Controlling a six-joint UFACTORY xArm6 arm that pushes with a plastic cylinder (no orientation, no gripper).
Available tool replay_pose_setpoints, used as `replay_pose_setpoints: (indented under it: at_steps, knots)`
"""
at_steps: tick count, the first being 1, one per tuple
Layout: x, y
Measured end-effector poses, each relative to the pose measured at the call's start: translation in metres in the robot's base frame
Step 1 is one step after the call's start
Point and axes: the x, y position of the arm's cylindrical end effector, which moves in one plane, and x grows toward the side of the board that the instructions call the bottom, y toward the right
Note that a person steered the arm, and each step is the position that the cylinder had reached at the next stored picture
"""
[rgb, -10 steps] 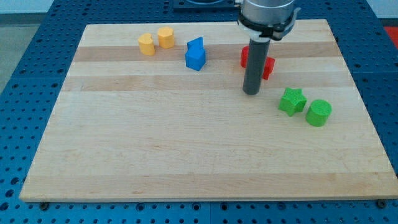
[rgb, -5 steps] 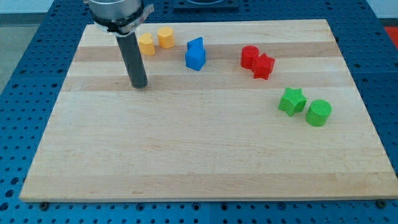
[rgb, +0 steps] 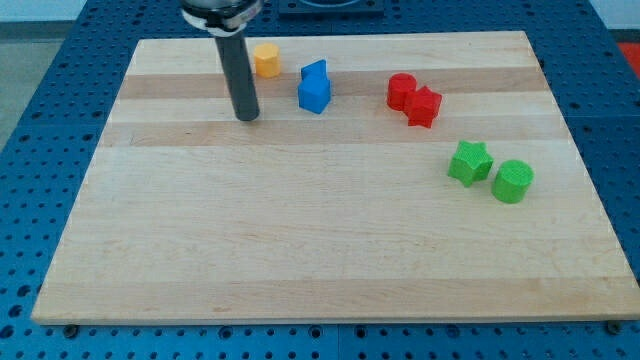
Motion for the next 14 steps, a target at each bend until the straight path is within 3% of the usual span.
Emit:
replay_pose_setpoints:
  at_steps: [2,12,14]
  knots:
    - [0.02,0.041]
    - [0.003,0.043]
    - [0.003,0.082]
